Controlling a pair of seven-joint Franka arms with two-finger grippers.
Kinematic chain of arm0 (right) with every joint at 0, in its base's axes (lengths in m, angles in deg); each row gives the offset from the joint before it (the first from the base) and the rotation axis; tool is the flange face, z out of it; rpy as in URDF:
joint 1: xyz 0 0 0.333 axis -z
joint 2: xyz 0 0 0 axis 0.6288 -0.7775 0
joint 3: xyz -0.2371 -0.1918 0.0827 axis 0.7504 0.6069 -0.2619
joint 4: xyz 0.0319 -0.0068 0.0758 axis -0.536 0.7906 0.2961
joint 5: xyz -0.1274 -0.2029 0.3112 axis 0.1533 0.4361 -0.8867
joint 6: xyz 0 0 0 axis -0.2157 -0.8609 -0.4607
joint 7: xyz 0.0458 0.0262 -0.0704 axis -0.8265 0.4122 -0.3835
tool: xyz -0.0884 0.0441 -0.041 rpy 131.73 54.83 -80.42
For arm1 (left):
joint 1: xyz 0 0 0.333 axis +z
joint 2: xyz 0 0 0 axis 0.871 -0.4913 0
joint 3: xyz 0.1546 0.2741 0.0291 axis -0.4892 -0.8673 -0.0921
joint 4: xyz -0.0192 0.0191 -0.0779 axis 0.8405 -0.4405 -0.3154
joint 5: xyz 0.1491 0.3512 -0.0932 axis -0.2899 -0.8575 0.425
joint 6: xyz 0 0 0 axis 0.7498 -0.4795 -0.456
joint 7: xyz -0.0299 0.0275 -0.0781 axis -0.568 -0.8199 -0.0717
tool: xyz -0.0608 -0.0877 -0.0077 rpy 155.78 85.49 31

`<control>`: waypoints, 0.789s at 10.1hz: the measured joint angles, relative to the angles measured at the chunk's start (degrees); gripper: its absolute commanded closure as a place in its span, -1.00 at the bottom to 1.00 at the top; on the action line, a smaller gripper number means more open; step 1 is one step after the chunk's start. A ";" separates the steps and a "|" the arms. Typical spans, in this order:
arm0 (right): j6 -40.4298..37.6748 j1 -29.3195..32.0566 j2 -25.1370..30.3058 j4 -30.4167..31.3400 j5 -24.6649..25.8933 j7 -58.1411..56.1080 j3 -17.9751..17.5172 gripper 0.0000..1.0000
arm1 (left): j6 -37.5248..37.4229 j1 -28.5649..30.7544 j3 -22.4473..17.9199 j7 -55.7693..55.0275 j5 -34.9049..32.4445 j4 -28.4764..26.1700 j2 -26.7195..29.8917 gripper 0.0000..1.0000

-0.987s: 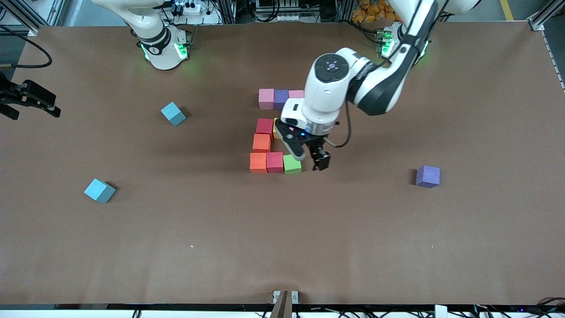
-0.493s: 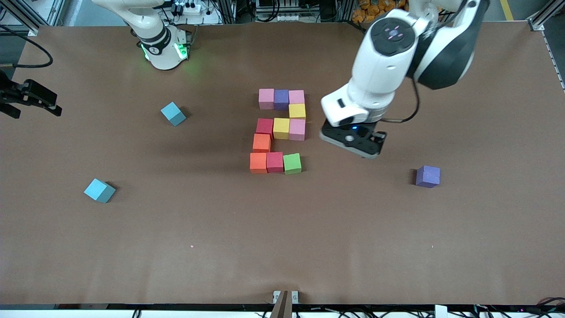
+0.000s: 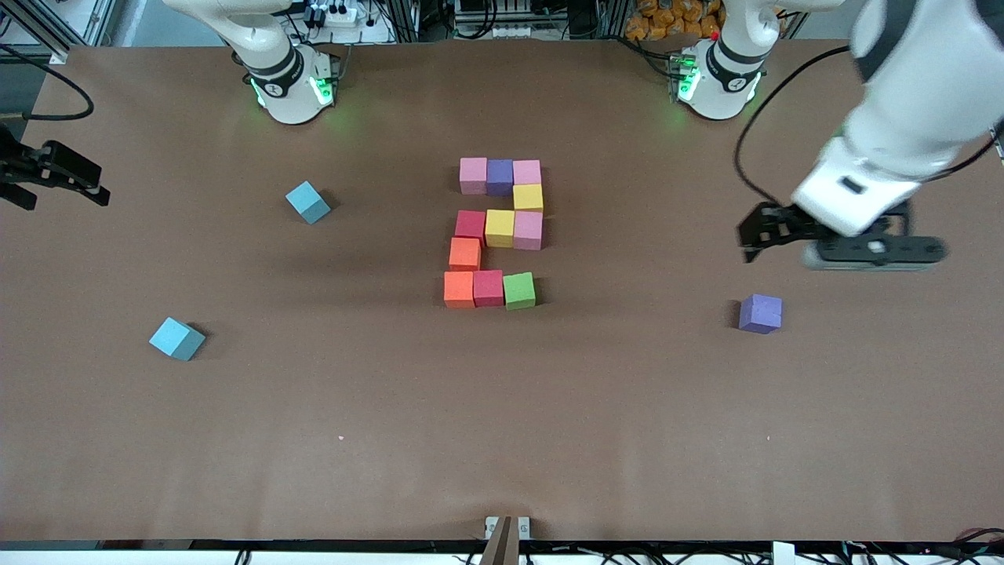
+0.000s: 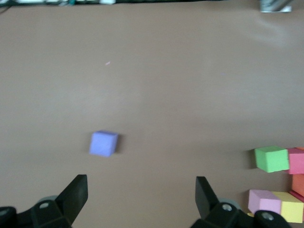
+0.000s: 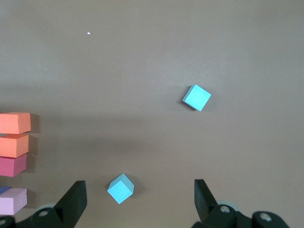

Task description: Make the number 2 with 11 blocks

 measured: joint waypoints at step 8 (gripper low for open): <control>-0.01 0.00 0.00 -0.06 0.00 0.00 0.03 -1.00 | -8.73 3.39 -5.03 4.05 -0.11 1.08 3.36 -1.00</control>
